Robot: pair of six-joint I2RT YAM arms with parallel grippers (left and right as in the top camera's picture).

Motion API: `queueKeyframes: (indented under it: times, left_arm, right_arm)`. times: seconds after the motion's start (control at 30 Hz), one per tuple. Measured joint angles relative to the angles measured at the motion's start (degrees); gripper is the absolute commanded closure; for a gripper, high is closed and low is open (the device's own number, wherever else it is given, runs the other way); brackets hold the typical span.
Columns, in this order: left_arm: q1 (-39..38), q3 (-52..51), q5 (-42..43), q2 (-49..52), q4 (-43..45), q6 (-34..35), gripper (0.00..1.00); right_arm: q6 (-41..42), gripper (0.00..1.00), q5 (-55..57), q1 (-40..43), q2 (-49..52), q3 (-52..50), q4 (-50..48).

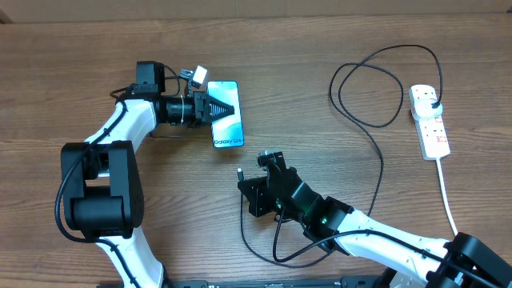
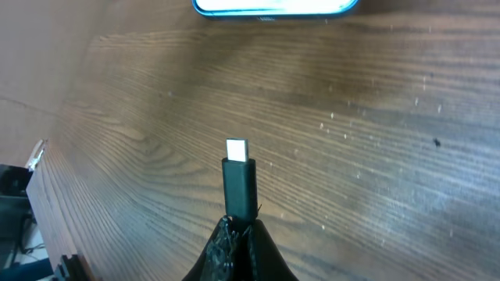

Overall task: Plug charger to phone and switch on socket
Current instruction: 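Move the connector toward the bottom edge of the phone held by left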

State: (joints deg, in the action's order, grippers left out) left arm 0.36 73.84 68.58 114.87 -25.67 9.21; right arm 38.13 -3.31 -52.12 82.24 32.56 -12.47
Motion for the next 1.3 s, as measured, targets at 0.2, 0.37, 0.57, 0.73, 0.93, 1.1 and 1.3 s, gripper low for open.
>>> queueKeyframes:
  times: [0.2,0.37,0.57,0.73,0.93,1.1,1.3]
  left_arm:
    - [0.0,0.0,0.0,0.0,0.5,2.8,0.96]
    - [0.0,-0.1,1.2,0.0,1.4,5.2,0.96]
    - [0.0,-0.1,5.1,0.0,1.7,5.9,0.96]
    - [0.0,-0.1,6.2,0.0,1.7,6.1,0.96]
    - [0.0,-0.1,7.9,0.0,1.7,6.3,0.96]
    - [0.0,-0.1,8.8,0.0,1.7,6.3,0.95]
    - [-0.2,-0.1,9.0,0.0,1.7,6.3,0.95]
  right_arm:
    - [-1.0,0.96,0.6,0.0,1.3,0.0,-6.5]
    - [-1.3,0.96,0.8,0.0,3.7,0.0,-10.6]
    - [-0.3,0.96,1.4,0.0,3.8,0.0,-11.4]
    - [1.4,0.96,2.4,0.0,3.8,0.0,-11.9]
    - [2.2,0.96,4.2,0.0,3.8,0.0,-12.0]
    - [2.2,0.96,4.7,0.0,3.8,0.0,-12.0]
    - [2.2,0.96,4.9,0.0,3.8,0.0,-12.0]
